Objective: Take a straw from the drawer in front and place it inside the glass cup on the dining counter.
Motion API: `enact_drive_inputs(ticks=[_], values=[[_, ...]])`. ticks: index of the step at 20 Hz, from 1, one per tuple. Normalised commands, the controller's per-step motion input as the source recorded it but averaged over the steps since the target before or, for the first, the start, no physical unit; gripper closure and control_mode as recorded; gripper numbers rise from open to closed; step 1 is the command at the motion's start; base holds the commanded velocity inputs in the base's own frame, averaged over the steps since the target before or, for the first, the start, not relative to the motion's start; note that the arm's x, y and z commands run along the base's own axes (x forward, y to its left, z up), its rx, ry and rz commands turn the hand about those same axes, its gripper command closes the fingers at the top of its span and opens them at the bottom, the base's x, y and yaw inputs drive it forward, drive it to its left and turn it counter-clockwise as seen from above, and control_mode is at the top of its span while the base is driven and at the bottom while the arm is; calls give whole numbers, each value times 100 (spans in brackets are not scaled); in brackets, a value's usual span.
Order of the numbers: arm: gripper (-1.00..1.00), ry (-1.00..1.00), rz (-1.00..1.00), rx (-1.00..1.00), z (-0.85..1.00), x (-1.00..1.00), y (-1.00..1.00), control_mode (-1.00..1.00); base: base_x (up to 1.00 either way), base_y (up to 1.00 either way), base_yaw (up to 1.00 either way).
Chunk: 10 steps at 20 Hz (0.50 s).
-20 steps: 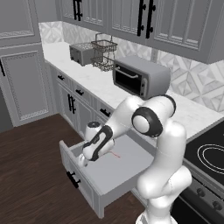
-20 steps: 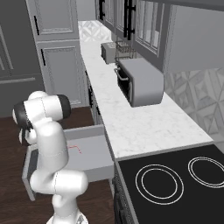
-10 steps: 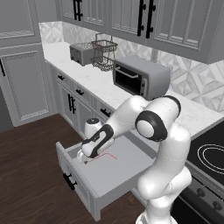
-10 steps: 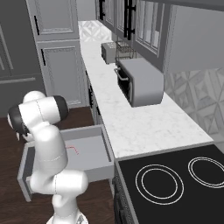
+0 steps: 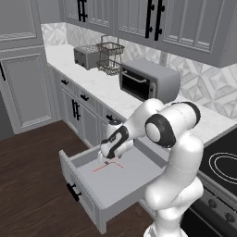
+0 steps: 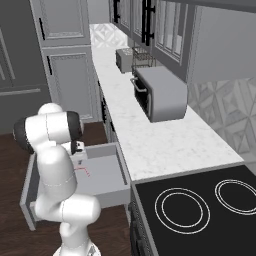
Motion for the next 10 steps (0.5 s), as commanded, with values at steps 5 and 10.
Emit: enact_drive_inputs(ticks=[5,10], values=[[-100,0,-1,-4,-20,37,-22,-100,0,0,0],[-100,0,0,-8,-49,21,-20,-100,0,0,0]])
